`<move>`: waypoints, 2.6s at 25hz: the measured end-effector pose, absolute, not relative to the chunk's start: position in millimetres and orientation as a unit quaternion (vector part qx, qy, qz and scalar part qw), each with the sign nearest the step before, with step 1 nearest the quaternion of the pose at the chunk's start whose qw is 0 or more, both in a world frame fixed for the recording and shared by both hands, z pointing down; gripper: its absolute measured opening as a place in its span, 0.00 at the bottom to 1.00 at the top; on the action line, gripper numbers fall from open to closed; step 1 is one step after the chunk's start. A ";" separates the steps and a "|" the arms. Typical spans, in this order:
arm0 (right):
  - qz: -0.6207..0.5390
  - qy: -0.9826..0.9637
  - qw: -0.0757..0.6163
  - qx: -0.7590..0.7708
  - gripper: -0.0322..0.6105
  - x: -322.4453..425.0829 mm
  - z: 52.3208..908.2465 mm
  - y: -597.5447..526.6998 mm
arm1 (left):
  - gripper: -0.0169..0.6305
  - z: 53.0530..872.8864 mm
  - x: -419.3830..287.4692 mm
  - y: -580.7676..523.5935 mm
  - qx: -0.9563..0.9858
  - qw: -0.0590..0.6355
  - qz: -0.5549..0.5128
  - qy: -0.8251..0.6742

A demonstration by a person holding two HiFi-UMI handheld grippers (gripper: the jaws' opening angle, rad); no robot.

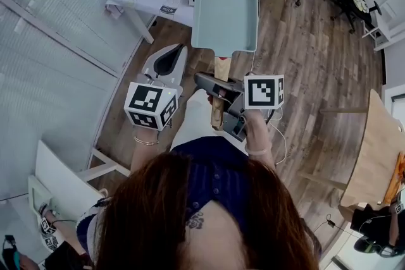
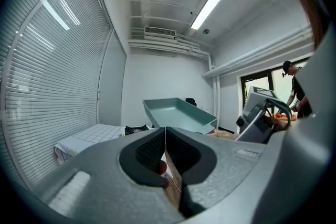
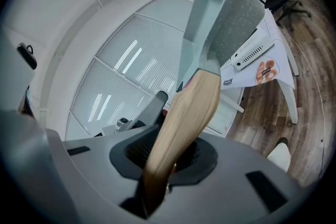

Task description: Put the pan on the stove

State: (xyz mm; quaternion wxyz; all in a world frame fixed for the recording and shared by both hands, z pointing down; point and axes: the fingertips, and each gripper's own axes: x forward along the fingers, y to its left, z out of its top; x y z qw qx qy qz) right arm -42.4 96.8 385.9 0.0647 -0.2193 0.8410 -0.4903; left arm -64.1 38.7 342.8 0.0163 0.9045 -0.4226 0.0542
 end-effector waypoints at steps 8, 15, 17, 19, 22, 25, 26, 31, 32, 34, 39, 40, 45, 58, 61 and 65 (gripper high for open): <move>-0.494 0.840 0.066 -0.215 0.17 -43.2 384.9 80.4 | 0.05 342.0 -63.4 23.3 0.905 0.017 0.058 -0.421; -0.499 0.837 0.066 -0.216 0.18 -45.8 388.0 61.6 | 0.05 343.5 -68.5 6.1 0.904 0.021 0.060 -0.423; -0.500 0.836 0.067 -0.216 0.18 -45.8 387.6 58.3 | 0.05 344.0 -68.1 3.4 0.904 0.023 0.060 -0.422; -0.499 0.836 0.066 -0.217 0.18 -45.4 388.6 56.4 | 0.05 344.5 -67.3 1.8 0.905 0.024 0.062 -0.420; -0.500 0.835 0.066 -0.220 0.18 -43.8 390.8 51.8 | 0.05 345.9 -65.4 -2.0 0.906 0.025 0.063 -0.417; -0.504 0.832 0.068 -0.222 0.18 -44.1 393.3 43.7 | 0.05 348.1 -65.4 -9.6 0.907 0.026 0.064 -0.415; -0.504 0.832 0.068 -0.223 0.18 -44.2 394.0 41.3 | 0.05 348.5 -65.4 -11.9 0.907 0.027 0.064 -0.414; -0.504 0.832 0.070 -0.222 0.18 -43.9 390.5 28.3 | 0.05 347.4 -63.5 -23.9 0.909 0.029 0.068 -0.411; -0.504 0.832 0.070 -0.222 0.18 -43.9 389.3 25.6 | 0.05 346.5 -63.3 -26.5 0.909 0.029 0.069 -0.411; -0.504 0.832 0.072 -0.222 0.18 -44.2 388.0 19.4 | 0.05 344.7 -63.7 -31.8 0.909 0.029 0.068 -0.411; -0.504 0.831 0.070 -0.224 0.18 -43.8 387.6 4.6 | 0.05 343.0 -63.7 -44.3 0.909 0.028 0.068 -0.409; -0.504 0.831 0.070 -0.224 0.18 -43.0 387.7 2.2 | 0.05 343.0 -63.1 -46.4 0.909 0.028 0.068 -0.409; -0.504 0.831 0.070 -0.224 0.18 -41.6 387.7 -9.5 | 0.05 343.4 -61.2 -55.7 0.910 0.028 0.070 -0.408; -0.503 0.833 0.062 -0.220 0.18 -37.3 383.2 -33.3 | 0.05 340.7 -56.3 -75.3 0.908 0.033 0.068 -0.413; -0.504 0.834 0.059 -0.219 0.18 -35.2 383.2 -41.1 | 0.05 340.6 -54.3 -83.4 0.907 0.036 0.067 -0.414; -0.508 0.832 0.059 -0.215 0.18 -34.4 384.3 -54.6 | 0.05 342.4 -53.4 -98.2 0.906 0.041 0.067 -0.416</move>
